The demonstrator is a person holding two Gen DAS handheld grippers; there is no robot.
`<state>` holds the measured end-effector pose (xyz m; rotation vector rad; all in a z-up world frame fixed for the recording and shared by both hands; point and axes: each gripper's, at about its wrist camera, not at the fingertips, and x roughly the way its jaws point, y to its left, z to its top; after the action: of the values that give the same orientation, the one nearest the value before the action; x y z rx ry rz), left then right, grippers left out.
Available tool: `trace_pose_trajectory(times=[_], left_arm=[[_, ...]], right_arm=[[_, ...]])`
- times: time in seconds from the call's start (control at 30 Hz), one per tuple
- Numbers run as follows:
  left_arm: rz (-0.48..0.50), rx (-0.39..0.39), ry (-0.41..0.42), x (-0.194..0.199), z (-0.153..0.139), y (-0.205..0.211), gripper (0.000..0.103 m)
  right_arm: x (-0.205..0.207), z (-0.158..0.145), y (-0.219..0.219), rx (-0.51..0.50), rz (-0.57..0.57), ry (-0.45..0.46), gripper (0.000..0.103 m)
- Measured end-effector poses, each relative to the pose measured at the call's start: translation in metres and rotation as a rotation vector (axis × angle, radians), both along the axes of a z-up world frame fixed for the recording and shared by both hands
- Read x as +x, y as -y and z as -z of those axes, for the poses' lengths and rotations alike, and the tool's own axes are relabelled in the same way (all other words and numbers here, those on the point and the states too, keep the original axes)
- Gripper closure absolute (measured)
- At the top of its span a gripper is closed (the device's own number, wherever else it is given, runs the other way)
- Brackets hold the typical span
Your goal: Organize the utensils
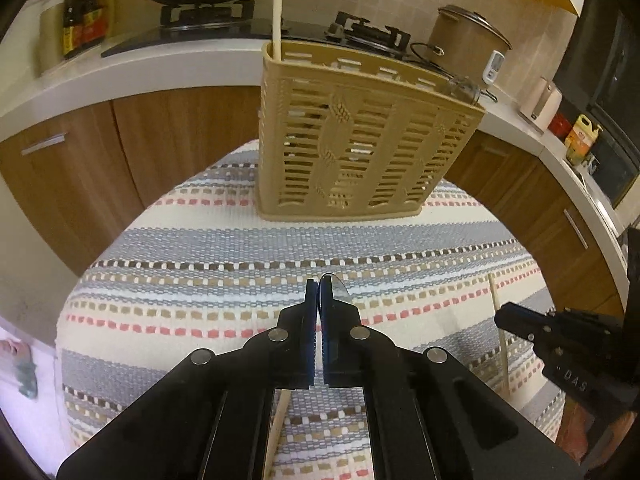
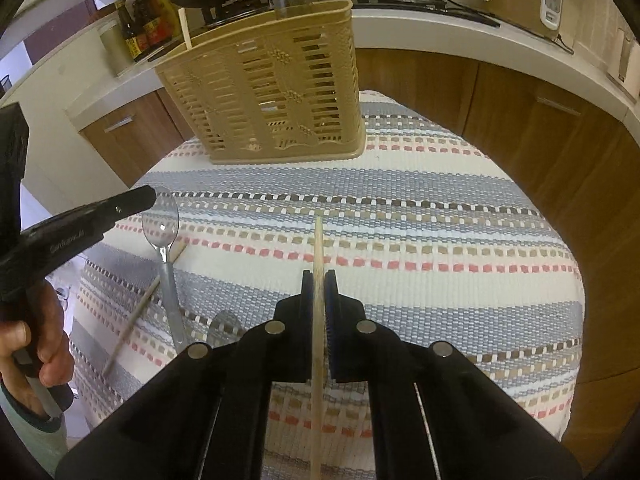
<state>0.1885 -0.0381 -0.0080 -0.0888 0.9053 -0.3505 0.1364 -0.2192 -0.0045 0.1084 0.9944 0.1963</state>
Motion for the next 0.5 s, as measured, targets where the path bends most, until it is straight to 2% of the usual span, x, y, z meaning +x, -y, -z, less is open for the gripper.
trace_pose_trajectory(times=[0.1, 0.17, 0.2, 0.23, 0.3, 0.37, 0.43, 0.5], left_arm=[[0.049, 0.030, 0.011, 0.013, 0.007, 0.009, 0.103], [0.096, 0.071, -0.014, 0.026, 0.015, 0.018, 0.102], [0.109, 0.088, -0.016, 0.029, 0.018, 0.022, 0.097], [0.118, 0.111, -0.010, 0.033, 0.020, 0.026, 0.079], [0.084, 0.140, 0.000, 0.037, 0.023, 0.026, 0.054], [0.062, 0.115, -0.033, 0.041, 0.025, 0.020, 0.053], [0.033, 0.046, -0.097, 0.045, 0.028, 0.008, 0.053], [0.014, 0.035, -0.146, 0.048, 0.033, 0.006, 0.053]], right_arm=[[0.005, 0.008, 0.000, 0.002, 0.012, -0.022, 0.099], [0.010, 0.013, 0.002, 0.013, 0.025, -0.047, 0.099], [0.012, 0.015, 0.002, 0.014, 0.031, -0.055, 0.099], [0.014, 0.017, 0.004, 0.013, 0.039, -0.067, 0.099], [0.016, 0.021, 0.008, 0.015, 0.049, -0.083, 0.099], [0.016, 0.023, 0.013, 0.020, 0.054, -0.092, 0.099], [0.016, 0.025, 0.017, 0.019, 0.055, -0.094, 0.099], [0.018, 0.026, 0.022, 0.024, 0.057, -0.099, 0.099]])
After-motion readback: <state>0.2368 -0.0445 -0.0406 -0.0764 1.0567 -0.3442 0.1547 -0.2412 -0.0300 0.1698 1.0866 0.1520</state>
